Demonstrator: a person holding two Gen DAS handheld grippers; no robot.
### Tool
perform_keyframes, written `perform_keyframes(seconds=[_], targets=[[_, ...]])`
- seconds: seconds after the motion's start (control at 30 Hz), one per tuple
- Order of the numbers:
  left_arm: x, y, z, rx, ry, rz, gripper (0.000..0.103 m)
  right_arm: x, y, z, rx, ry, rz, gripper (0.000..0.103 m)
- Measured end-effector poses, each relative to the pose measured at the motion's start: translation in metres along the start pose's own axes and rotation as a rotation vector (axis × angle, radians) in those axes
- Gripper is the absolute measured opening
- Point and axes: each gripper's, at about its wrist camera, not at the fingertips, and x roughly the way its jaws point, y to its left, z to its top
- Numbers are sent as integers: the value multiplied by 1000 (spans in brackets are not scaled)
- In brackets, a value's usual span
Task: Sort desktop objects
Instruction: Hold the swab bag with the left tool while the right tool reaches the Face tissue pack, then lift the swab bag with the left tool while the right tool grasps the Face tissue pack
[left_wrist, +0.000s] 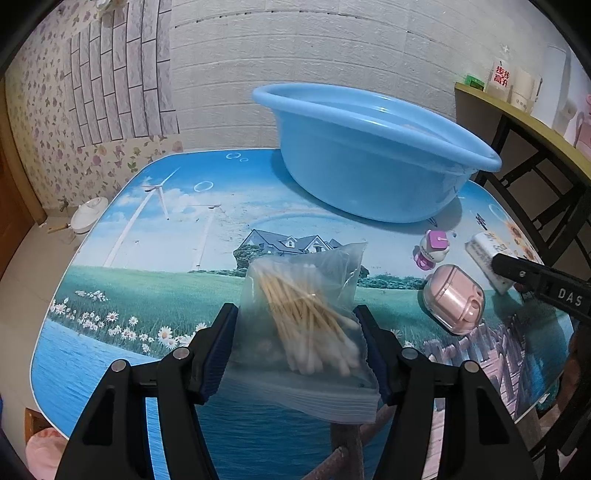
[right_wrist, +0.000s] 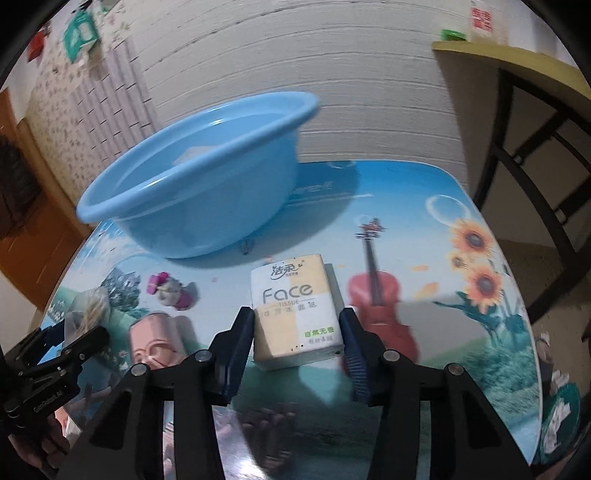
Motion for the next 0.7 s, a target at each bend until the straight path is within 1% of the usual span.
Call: perform_keyframes(seconds=[0.17,0.23,0.37,0.4,0.43,0.5,0.57,0.63,0.7], targets=[[0,-4,-2,28,-6,17,61,-8,-6,-3,7,7,-6,49],[0,-6,-3,39,-9,27,62,-6,-7,-2,11,12,-11,49],[1,-4,-3,42,-13,24,65,-4,-2,-1,-6,12,-16,50],[2,-4,-3,43,-15,24,66,-3,0,-1,-11,14,-17,52],[2,-4,-3,44,-16,25,67,-1,2,-1,-16,18,-19,58],[2,-3,-3,42,-18,27,68,2,6,-2,-32,30,-30,63],[3,-3,-3,42,-22,28,69,4,10,-3,-50,26,-39,63],[3,-2,-3,41,-26,28,71,5,12,-4,-63,20,-45,65],[3,-1,-3,43,-26,24,71,6,14,-6,-85,12,-61,65]])
